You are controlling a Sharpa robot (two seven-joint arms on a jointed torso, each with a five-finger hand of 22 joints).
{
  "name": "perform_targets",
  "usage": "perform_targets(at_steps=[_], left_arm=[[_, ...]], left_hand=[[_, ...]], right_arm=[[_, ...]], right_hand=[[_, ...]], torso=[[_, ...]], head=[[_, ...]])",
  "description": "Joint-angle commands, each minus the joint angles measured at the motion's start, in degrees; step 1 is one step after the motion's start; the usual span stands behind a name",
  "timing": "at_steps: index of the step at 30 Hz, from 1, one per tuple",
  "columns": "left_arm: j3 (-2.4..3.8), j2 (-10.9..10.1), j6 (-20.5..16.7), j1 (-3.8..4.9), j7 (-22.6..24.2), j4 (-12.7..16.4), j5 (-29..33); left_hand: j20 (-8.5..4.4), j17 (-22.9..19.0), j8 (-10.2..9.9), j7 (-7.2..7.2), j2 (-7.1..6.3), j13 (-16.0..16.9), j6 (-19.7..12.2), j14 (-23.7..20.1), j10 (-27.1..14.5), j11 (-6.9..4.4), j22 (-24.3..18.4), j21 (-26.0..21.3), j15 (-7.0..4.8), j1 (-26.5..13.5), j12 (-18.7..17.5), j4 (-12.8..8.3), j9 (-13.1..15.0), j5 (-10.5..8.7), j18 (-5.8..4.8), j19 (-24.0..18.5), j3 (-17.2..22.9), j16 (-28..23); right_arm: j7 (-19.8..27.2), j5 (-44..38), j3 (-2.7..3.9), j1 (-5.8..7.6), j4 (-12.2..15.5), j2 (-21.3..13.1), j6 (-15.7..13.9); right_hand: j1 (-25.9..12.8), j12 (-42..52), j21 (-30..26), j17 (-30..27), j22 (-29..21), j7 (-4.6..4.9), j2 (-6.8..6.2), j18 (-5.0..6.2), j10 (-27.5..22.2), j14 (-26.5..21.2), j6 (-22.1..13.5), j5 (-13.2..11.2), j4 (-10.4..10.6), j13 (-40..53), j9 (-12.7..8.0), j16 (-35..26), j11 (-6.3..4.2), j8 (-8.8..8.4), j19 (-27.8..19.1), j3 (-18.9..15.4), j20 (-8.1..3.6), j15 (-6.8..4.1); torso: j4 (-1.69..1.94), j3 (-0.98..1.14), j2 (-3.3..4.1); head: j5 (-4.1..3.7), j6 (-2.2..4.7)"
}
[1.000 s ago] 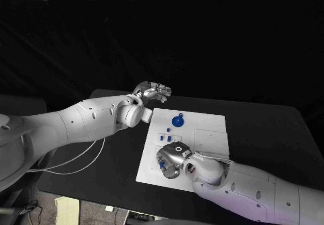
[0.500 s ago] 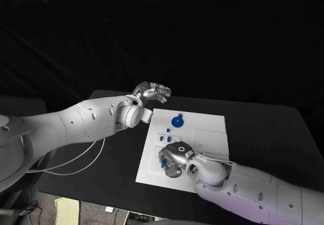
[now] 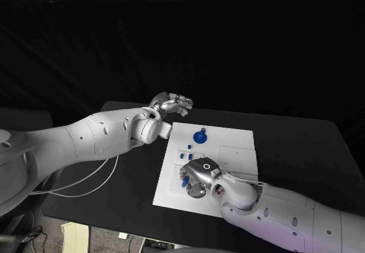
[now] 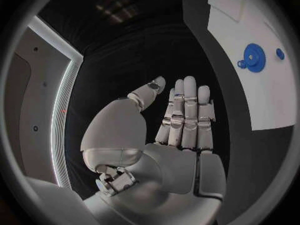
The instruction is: Assemble the parts on the task board
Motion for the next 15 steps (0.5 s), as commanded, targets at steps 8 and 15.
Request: perform_targets(at_steps=[8, 15], left_arm=[[0.05, 0.18, 0.66, 0.08, 0.45, 0.16, 0.28], [0.05, 0.17, 0.69, 0.08, 0.43, 0.16, 0.28]], left_hand=[[0.19, 0.13, 0.28, 0.1, 0.09, -0.09, -0.22, 0.52, 0.1, 0.39, 0.07, -0.2, 0.0, -0.33, -0.03, 0.3, -0.06, -0.11, 1.0, 0.11, -0.03, -0.35], [0.19, 0.18, 0.29, 0.09, 0.09, -0.09, -0.22, 0.52, 0.11, 0.39, 0.09, -0.22, 0.0, -0.29, -0.03, 0.29, -0.07, -0.11, 1.0, 0.11, -0.03, -0.38]], right_arm=[[-0.09, -0.81, -0.02, -0.03, -0.84, 0.74, 1.54], [-0.05, -0.8, -0.03, -0.03, -1.11, 1.06, 1.86]], right_hand=[[0.26, 0.36, 0.26, 0.01, 0.99, -0.07, -0.11, 6.62, 1.47, -0.01, 0.33, -0.4, 0.03, 0.08, -0.04, 0.17, 0.08, 0.28, 0.05, 0.36, -0.15, -0.47], [0.23, 0.33, 0.25, 0.0, 0.99, -0.06, -0.1, 6.62, 1.44, -0.03, 0.32, -0.38, 0.05, 0.09, -0.05, 0.16, 0.08, 0.26, 0.03, 0.4, -0.14, -0.47]], torso=[[0.05, -0.01, 0.0], [0.05, 0.0, 0.02]], head=[[-0.01, -0.16], [0.06, -0.35]])
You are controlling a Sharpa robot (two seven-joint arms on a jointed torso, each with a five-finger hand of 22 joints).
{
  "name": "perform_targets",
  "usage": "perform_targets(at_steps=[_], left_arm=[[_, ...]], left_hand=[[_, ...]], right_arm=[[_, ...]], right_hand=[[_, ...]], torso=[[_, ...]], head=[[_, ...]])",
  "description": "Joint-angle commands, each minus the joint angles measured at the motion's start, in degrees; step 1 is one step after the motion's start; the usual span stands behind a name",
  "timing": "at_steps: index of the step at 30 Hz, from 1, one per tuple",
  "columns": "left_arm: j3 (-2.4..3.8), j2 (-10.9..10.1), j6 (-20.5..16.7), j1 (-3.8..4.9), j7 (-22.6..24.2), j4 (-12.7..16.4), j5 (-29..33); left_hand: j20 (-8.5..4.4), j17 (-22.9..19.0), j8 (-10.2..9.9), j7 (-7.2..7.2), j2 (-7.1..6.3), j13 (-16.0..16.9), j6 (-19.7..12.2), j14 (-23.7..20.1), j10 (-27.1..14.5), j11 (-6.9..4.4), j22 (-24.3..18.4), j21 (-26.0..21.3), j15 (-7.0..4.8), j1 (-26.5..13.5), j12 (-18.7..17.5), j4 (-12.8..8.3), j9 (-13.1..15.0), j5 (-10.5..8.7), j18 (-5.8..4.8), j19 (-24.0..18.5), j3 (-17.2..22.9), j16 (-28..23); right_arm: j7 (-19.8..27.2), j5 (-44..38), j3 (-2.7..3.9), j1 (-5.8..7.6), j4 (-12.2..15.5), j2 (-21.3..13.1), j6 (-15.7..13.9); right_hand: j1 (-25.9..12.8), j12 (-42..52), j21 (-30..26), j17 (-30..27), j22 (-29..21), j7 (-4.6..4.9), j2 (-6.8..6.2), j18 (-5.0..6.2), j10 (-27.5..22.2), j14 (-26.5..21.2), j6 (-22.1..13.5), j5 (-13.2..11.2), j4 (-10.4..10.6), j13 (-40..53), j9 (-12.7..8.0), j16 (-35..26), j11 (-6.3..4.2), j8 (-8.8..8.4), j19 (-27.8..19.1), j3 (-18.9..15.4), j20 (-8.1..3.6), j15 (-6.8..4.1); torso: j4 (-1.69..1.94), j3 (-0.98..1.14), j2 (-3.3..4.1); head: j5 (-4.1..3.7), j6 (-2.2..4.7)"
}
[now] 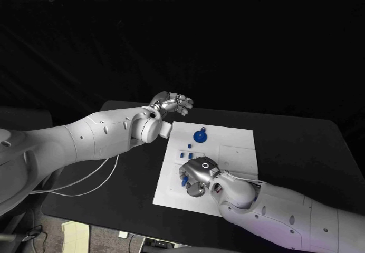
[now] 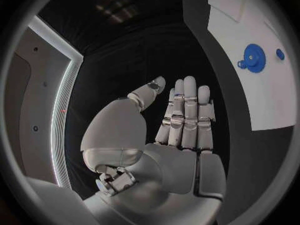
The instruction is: Assemble the parts on the task board
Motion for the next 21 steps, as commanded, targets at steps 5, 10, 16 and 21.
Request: perform_targets(at_steps=[5, 10, 16, 21], left_arm=[[0.06, 0.13, 0.72, 0.08, 0.42, 0.15, 0.28], [0.06, 0.1, 0.74, 0.08, 0.42, 0.17, 0.28], [0.06, 0.09, 0.74, 0.08, 0.41, 0.16, 0.28], [0.06, 0.09, 0.75, 0.08, 0.41, 0.19, 0.28]], left_hand=[[0.19, 0.1, 0.3, 0.09, 0.09, -0.09, -0.22, 0.53, 0.11, 0.38, 0.11, -0.24, 0.0, -0.27, -0.03, 0.3, -0.08, -0.11, 1.0, 0.11, -0.02, -0.41], [0.19, 0.13, 0.3, 0.09, 0.09, -0.09, -0.22, 0.53, 0.1, 0.39, 0.12, -0.25, 0.0, -0.27, -0.03, 0.3, -0.09, -0.12, 1.0, 0.11, -0.03, -0.43], [0.19, 0.17, 0.31, 0.09, 0.09, -0.09, -0.23, 0.54, 0.1, 0.38, 0.14, -0.27, 0.0, -0.25, -0.03, 0.3, -0.1, -0.12, 1.0, 0.12, -0.03, -0.46], [0.19, 0.21, 0.32, 0.09, 0.09, -0.09, -0.23, 0.54, 0.11, 0.38, 0.15, -0.28, 0.01, -0.23, -0.02, 0.3, -0.11, -0.12, 1.0, 0.12, -0.03, -0.49]], right_arm=[[-0.04, -0.78, -0.02, -0.04, -0.35, 0.37, 2.2], [-0.05, -0.85, -0.03, -0.04, -0.48, 0.37, 2.96], [-0.31, -1.16, -0.04, -0.05, -0.85, 0.46, 3.85], [-0.6, -1.69, -0.09, -0.05, -1.27, 0.61, 3.95]], right_hand=[[0.23, 0.33, 0.24, 0.0, 0.94, -0.07, -0.08, 6.62, 1.43, -0.03, 0.34, -0.38, 0.11, 0.1, 0.03, 0.15, 0.09, 0.16, 0.02, 0.37, -0.16, -0.46], [0.22, 0.32, 0.24, 0.0, 0.94, -0.06, -0.06, 6.62, 1.42, -0.04, 0.34, -0.36, 0.11, 0.11, 0.03, 0.15, 0.09, 0.15, 0.01, 0.38, -0.16, -0.46], [0.2, 0.31, 0.25, 0.0, 0.95, -0.06, -0.02, 6.62, 1.42, -0.05, 0.33, -0.35, 0.09, 0.12, 0.03, 0.16, 0.09, 0.13, 0.01, 0.39, -0.16, -0.46], [0.18, 0.3, 0.25, 0.0, 0.95, -0.06, 0.01, 6.62, 1.41, -0.05, 0.33, -0.34, 0.07, 0.13, 0.03, 0.16, 0.1, 0.12, 0.0, 0.39, -0.16, -0.45]], torso=[[0.01, 0.04, 0.01], [-0.01, 0.02, 0.02], [0.01, 0.03, 0.0], [0.01, 0.02, 0.02]], head=[[0.11, -0.18], [0.16, -0.37], [0.25, -0.47], [0.27, -0.52]])
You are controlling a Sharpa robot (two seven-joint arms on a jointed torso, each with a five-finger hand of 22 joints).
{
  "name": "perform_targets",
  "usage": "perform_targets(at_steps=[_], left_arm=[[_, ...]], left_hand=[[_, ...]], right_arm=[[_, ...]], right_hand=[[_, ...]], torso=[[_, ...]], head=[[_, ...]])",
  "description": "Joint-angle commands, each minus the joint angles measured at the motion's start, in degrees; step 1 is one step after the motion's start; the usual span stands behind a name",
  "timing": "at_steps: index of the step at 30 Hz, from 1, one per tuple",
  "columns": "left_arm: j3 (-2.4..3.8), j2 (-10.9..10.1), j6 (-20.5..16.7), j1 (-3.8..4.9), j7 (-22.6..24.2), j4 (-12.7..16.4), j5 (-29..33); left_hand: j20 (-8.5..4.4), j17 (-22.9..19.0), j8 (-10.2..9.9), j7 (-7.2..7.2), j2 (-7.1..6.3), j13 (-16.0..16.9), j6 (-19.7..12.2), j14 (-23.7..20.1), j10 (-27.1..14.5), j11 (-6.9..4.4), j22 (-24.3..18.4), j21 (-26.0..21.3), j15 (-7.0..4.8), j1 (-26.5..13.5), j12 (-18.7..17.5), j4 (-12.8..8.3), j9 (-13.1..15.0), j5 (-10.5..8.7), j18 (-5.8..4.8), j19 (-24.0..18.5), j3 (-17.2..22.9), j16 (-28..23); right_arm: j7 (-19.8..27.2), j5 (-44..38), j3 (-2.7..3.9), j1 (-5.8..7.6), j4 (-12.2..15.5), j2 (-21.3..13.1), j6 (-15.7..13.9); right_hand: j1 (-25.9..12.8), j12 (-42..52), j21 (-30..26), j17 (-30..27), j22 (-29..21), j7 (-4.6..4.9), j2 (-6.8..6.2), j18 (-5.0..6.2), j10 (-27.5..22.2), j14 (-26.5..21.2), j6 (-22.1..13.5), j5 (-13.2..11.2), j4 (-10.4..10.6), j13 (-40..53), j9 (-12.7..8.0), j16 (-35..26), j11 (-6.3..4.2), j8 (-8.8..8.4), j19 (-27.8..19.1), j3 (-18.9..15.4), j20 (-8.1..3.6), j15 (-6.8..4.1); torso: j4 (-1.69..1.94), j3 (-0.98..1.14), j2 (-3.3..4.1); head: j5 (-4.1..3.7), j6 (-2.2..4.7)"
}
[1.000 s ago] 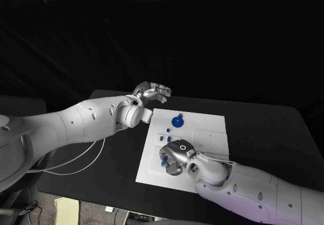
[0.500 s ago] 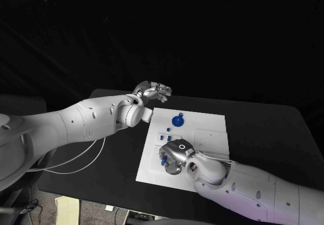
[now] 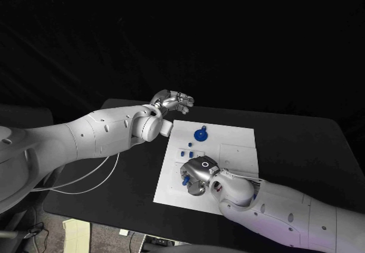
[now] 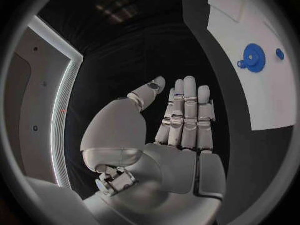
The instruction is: Assemble the parts on the task board
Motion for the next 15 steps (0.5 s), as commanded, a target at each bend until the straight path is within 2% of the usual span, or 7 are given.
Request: perform_targets(at_steps=[1, 15], left_arm=[[0.06, 0.11, 0.72, 0.08, 0.42, 0.17, 0.28], [0.06, 0.14, 0.7, 0.08, 0.43, 0.16, 0.28]], left_hand=[[0.19, 0.1, 0.32, 0.09, 0.09, -0.09, -0.23, 0.54, 0.11, 0.39, 0.06, -0.29, 0.01, -0.23, -0.02, 0.3, -0.06, -0.12, 1.0, 0.12, -0.03, -0.28], [0.19, 0.12, 0.32, 0.09, 0.1, -0.09, -0.23, 0.54, 0.11, 0.38, 0.07, -0.3, 0.01, -0.23, -0.02, 0.31, -0.06, -0.12, 1.0, 0.12, -0.03, -0.29]], right_arm=[[-0.5, -1.35, -0.09, -0.05, -0.37, 0.12, 1.51], [-0.55, -1.76, -0.44, -0.07, -0.67, 0.81, 1.72]], right_hand=[[0.19, 0.31, 0.25, 0.0, 0.97, 0.03, 0.02, 6.62, 1.4, -0.06, 0.45, -0.34, 0.08, 0.06, 0.02, 0.16, 0.1, 0.15, -0.01, 0.4, -0.18, -0.45], [0.18, 0.3, 0.25, 0.0, 0.97, 0.03, 0.03, 6.62, 1.4, -0.06, 0.45, -0.34, 0.06, 0.07, 0.02, 0.16, 0.1, 0.14, -0.01, 0.4, -0.18, -0.45]], torso=[[-0.02, 0.0, 0.01], [0.01, 0.0, -0.01]], head=[[0.06, -0.06], [0.05, -0.12]])
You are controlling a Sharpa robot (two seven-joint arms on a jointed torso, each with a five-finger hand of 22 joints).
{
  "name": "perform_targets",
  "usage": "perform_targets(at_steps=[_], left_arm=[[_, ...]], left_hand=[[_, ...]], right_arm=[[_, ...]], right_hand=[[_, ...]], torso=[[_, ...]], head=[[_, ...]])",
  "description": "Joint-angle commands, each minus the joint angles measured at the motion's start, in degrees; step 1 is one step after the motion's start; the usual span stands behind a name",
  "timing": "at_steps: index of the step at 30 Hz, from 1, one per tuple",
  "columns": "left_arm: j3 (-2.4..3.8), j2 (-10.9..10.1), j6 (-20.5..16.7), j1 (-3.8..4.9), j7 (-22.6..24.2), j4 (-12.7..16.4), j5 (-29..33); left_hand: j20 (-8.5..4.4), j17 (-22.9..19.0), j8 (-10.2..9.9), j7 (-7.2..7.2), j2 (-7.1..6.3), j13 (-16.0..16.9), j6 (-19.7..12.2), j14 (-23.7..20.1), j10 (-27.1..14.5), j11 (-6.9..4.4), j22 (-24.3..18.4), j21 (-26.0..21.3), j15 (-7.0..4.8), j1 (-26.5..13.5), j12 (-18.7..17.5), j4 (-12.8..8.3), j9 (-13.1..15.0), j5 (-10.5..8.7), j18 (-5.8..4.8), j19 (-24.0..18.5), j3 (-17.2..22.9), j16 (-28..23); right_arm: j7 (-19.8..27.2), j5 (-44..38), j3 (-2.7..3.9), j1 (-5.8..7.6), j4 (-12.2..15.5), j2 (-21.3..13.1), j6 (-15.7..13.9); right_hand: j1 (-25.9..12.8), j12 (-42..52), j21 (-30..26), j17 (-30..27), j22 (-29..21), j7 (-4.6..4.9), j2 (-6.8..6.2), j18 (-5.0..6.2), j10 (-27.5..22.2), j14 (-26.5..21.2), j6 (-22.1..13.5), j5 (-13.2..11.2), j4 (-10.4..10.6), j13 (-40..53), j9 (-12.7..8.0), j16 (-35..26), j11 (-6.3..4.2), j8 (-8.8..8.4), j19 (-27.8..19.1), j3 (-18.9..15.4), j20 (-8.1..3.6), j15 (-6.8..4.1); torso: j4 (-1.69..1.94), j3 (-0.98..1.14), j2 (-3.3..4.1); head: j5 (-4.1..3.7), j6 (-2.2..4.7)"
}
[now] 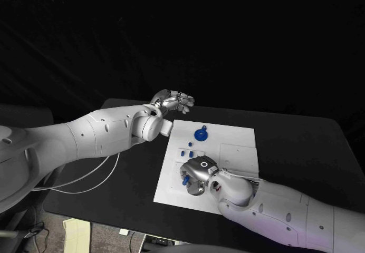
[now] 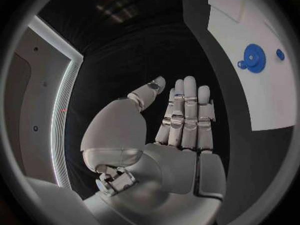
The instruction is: Assemble the parts on the task board
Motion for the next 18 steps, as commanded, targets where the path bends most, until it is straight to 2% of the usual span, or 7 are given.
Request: perform_targets(at_steps=[1, 8, 11, 18], left_arm=[[0.05, 0.12, 0.7, 0.08, 0.45, 0.17, 0.28], [0.05, 0.11, 0.71, 0.08, 0.45, 0.2, 0.28], [0.05, 0.1, 0.79, 0.08, 0.4, 0.24, 0.28], [0.05, 0.06, 0.77, 0.08, 0.38, 0.31, 0.28]], left_hand=[[0.19, 0.07, 0.33, 0.09, 0.1, -0.09, -0.23, 0.55, 0.11, 0.38, 0.08, -0.3, 0.01, -0.23, -0.02, 0.31, -0.07, -0.12, 1.0, 0.12, -0.03, -0.29], [0.2, 0.1, 0.34, 0.08, 0.11, -0.09, -0.22, 0.55, 0.14, 0.37, 0.1, -0.31, 0.01, -0.21, 0.0, 0.31, -0.07, -0.11, 1.0, 0.13, -0.03, -0.32], [0.2, 0.12, 0.35, 0.08, 0.11, -0.08, -0.22, 0.55, 0.14, 0.37, 0.11, -0.32, 0.01, -0.2, 0.0, 0.31, -0.07, -0.11, 1.0, 0.13, -0.03, -0.34], [0.2, 0.15, 0.35, 0.08, 0.1, -0.08, -0.21, 0.54, 0.14, 0.37, 0.12, -0.34, 0.02, -0.2, 0.0, 0.31, -0.08, -0.12, 1.0, 0.13, -0.04, -0.36]], right_arm=[[-0.28, -0.93, -0.14, -0.11, 0.07, 0.16, 1.39], [-0.07, -0.76, -0.29, -0.11, 0.35, 0.4, 2.24], [0.14, -0.33, -0.37, -0.11, 0.16, 0.47, 2.96], [0.26, 0.51, -0.79, -0.11, -0.2, 0.66, 3.22]], right_hand=[[0.18, 0.3, 0.26, -0.01, 0.98, 0.04, 0.03, 6.61, 1.2, -0.07, 0.47, -0.34, 0.06, 0.06, 0.03, 0.16, 0.3, 0.35, -0.1, 0.41, -0.27, -0.44], [0.01, 0.27, 0.24, -0.02, 0.98, 0.07, -0.04, 6.61, 1.17, -0.12, 0.45, -0.09, 0.06, 0.09, 0.03, 0.14, 0.32, 0.29, -0.17, 0.38, -0.24, -0.42], [-0.63, 0.12, 0.19, -0.06, 0.98, 0.13, -0.24, 6.61, 1.01, -0.22, 0.34, 1.46, 0.15, 0.18, 0.04, 0.09, 0.4, 0.12, -0.32, 0.15, -0.13, -0.34], [-2.32, -0.19, 0.08, -0.23, 0.94, 0.31, -1.79, 6.61, 0.61, -0.39, -0.06, 2.97, 0.7, 0.26, 0.05, -0.11, 0.58, -0.21, -0.51, -1.42, 0.04, -0.17]], torso=[[0.0, 0.0, -0.01], [-0.01, -0.02, -0.01], [-0.03, -0.03, -0.01], [-0.01, 0.02, 0.01]], head=[[-0.02, -0.03], [-0.03, -0.03], [-0.03, -0.03], [-0.02, -0.06]])
